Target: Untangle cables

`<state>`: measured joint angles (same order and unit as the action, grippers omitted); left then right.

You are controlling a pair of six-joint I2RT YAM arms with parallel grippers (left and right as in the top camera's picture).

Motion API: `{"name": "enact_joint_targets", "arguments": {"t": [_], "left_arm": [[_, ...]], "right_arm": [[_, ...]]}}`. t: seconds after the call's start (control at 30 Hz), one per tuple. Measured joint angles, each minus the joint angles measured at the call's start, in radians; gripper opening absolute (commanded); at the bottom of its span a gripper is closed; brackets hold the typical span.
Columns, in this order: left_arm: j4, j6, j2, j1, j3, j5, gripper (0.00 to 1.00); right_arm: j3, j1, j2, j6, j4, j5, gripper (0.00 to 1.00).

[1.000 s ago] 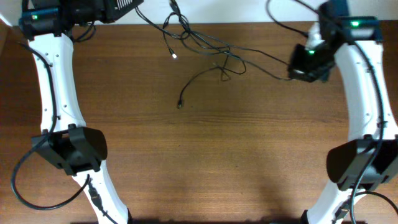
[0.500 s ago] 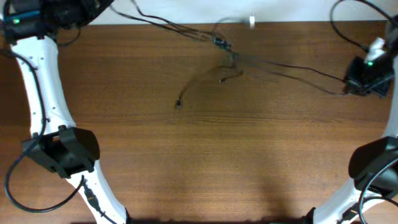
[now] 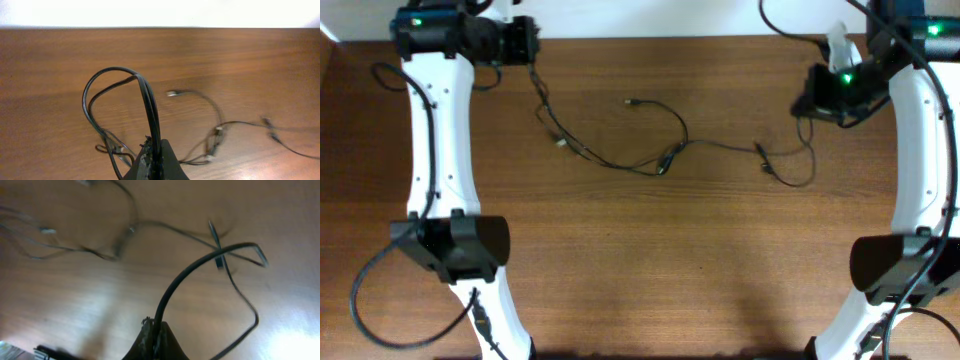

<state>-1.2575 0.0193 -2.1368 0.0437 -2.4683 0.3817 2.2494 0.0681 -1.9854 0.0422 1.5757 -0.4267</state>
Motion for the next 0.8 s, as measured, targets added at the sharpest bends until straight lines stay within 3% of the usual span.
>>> {"name": "enact_joint_targets", "arguments": {"t": [0.13, 0.27, 0.37, 0.43, 0.47, 0.5, 0.53, 0.57, 0.6, 0.63, 0.7, 0.8], "left_arm": [[-0.050, 0.009, 0.120, -0.103, -0.011, 0.070, 0.01], [-0.108, 0.019, 0.129, -0.246, -0.014, 0.085, 0.13], [-0.130, 0.019, 0.125, -0.319, -0.014, 0.047, 0.04], [-0.151, 0.000, 0.098, -0.332, -0.013, 0.039, 0.05], [-0.159, -0.008, 0.079, -0.337, -0.006, 0.036, 0.16], [-0.171, -0.017, 0.039, -0.342, 0.016, 0.032, 0.46], [-0.175, -0.023, 0.009, -0.348, 0.032, 0.029, 0.87], [-0.187, -0.024, -0.036, -0.360, 0.054, 0.027, 0.99], [-0.197, -0.027, -0.071, -0.374, 0.066, 0.025, 0.99], [-0.198, -0.026, -0.089, -0.384, 0.069, 0.019, 0.99], [-0.206, -0.021, -0.097, -0.394, 0.058, -0.008, 0.99], [-0.314, -0.001, -0.098, -0.344, -0.136, -0.025, 1.00]], "right_arm": [[0.256, -0.050, 0.005, 0.089, 0.006, -0.032, 0.04], [0.250, -0.122, 0.003, 0.135, 0.015, -0.023, 0.04], [0.195, -0.177, -0.004, 0.179, 0.015, 0.039, 0.04], [0.163, -0.189, -0.008, 0.195, 0.004, 0.060, 0.04], [0.142, -0.191, -0.008, 0.201, -0.009, 0.067, 0.04], [0.111, -0.192, -0.009, 0.210, -0.024, 0.074, 0.04], [0.072, -0.196, -0.010, 0.217, -0.044, 0.078, 0.14], [0.000, -0.208, -0.013, 0.233, -0.082, 0.082, 0.57], [-0.036, -0.216, -0.015, 0.232, -0.097, 0.086, 0.75], [-0.075, -0.226, -0.018, 0.241, -0.119, 0.087, 0.84], [-0.096, -0.228, -0.024, 0.243, -0.127, 0.087, 0.90], [-0.096, -0.209, -0.024, 0.246, -0.130, 0.094, 0.95]]}}
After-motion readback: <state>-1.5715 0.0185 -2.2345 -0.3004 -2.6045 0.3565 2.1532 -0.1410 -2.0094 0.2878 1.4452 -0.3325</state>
